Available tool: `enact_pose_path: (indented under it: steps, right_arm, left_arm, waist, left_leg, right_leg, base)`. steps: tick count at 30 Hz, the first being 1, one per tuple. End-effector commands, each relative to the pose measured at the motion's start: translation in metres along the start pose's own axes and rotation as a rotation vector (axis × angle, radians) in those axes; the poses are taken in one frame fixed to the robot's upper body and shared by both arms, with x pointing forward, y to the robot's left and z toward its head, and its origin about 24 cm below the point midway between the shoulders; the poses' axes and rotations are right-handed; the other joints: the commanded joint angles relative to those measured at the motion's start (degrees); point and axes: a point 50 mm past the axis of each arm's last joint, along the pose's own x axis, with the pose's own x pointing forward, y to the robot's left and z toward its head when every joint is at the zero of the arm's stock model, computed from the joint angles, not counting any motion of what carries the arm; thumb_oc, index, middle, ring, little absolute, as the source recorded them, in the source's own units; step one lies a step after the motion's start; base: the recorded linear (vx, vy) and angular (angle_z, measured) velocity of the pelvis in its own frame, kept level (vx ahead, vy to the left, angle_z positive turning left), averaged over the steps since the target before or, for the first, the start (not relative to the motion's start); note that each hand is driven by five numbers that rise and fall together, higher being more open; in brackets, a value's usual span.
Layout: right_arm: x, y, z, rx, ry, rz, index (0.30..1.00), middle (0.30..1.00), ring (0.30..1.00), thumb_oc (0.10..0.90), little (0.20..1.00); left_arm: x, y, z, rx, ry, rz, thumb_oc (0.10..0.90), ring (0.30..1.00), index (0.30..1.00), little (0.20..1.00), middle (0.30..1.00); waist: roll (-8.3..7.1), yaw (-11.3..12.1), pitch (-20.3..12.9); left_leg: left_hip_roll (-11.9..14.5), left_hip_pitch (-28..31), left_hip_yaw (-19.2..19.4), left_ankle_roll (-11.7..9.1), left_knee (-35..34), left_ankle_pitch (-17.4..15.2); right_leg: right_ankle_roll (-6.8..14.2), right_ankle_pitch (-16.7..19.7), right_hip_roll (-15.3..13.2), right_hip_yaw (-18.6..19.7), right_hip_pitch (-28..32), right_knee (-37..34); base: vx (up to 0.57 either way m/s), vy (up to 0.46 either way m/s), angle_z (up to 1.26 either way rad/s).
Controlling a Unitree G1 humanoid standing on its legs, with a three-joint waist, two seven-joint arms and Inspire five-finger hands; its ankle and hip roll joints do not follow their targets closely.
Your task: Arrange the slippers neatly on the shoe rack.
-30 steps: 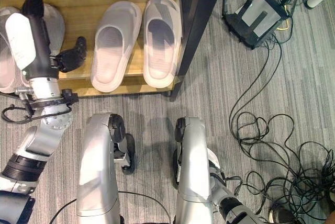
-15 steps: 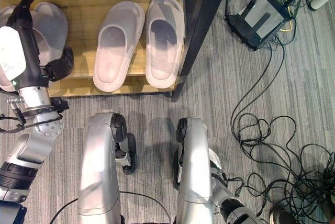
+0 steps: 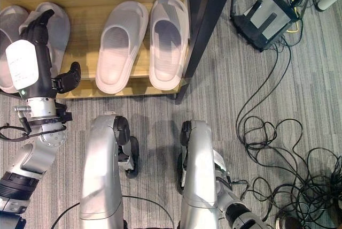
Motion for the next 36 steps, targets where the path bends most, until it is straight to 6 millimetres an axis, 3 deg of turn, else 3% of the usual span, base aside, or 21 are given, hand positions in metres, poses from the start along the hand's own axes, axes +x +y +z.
enact_pose_path:
  steps: [1,7,15,23,28,33,36]
  right_arm:
    - [0.001,-0.022,0.003,0.006,-0.051,-0.107,0.9,0.9,0.9,0.8,0.9]
    - [0.002,-0.023,0.006,-0.01,-0.066,-0.113,0.9,0.9,0.9,0.8,0.9]
    - [0.005,-0.023,0.014,-0.014,-0.088,-0.111,0.9,0.9,0.9,0.8,0.9]
    - [0.006,-0.023,0.015,-0.016,-0.094,-0.106,0.9,0.9,0.9,0.8,0.9]
    - [0.004,-0.021,0.011,-0.009,-0.077,-0.108,0.9,0.9,0.9,0.8,0.9]
    - [0.005,-0.031,0.008,0.018,-0.06,-0.158,0.9,0.9,0.9,0.8,0.9]
    - [0.008,-0.044,0.007,0.037,-0.042,-0.225,0.9,0.9,0.9,0.8,0.9]
  left_arm:
    - [0.027,0.027,0.044,-0.035,-0.228,0.179,0.8,0.9,0.9,0.9,0.9]
    - [0.024,0.016,0.061,0.039,-0.327,0.124,0.8,0.9,0.9,0.9,0.9]
    - [0.022,0.0,0.095,-0.064,-0.414,0.067,0.8,0.9,0.9,0.9,0.9]
    - [0.038,0.0,0.113,-0.095,-0.446,0.111,0.8,0.9,0.9,0.9,0.9]
    - [0.041,0.012,0.1,-0.06,-0.415,0.164,0.8,0.9,0.9,0.9,0.9]
    - [0.035,0.034,0.07,0.025,-0.355,0.241,0.8,0.9,0.9,0.9,0.9]
    - [0.014,0.059,0.051,0.059,-0.334,0.293,0.8,0.9,0.9,0.9,0.9]
  waist:
    - [2.83,-0.1,-1.6]
    - [2.85,-0.5,-1.6]
    - [2.75,-1.1,-1.6]
    - [2.37,-1.6,-1.6]
    - [2.56,-1.2,-1.6]
    - [2.87,-0.2,-1.6]
    - [3.15,1.6,-1.6]
  left_leg:
    - [-4.1,6.9,-7.1,4.2,3.3,-11.9]
    - [-4.2,6.9,-6.9,4.3,3.3,-11.9]
    - [-4.2,6.9,-6.6,4.3,3.4,-12.0]
    - [-4.3,6.9,-6.7,4.3,3.5,-11.9]
    - [-4.4,6.9,-6.7,4.3,3.7,-12.1]
    - [-4.4,6.9,-6.5,3.9,3.6,-11.8]
    - [-4.4,6.9,-6.4,3.4,1.3,-10.9]
  right_leg:
    - [-5.8,7.2,0.3,0.9,-1.8,-5.5]
    - [-5.8,7.2,0.5,1.1,-1.8,-5.4]
    - [-5.8,6.9,0.3,1.2,-1.8,-5.2]
    - [-5.6,6.7,0.1,1.3,-1.8,-5.1]
    - [-5.6,6.7,0.0,1.2,-1.8,-4.9]
    - [-5.6,7.2,0.1,1.2,-1.8,-4.8]
    - [-5.9,8.5,0.1,0.2,-1.8,-7.2]
  base:
    - [0.0,0.0,0.0]
    - [0.0,0.0,0.0]
    - [0.0,0.0,0.0]
    - [0.0,0.0,0.0]
    - [0.0,-0.006,0.0]
    - [0.01,-0.015,0.0]
    - [0.0,-0.013,0.01]
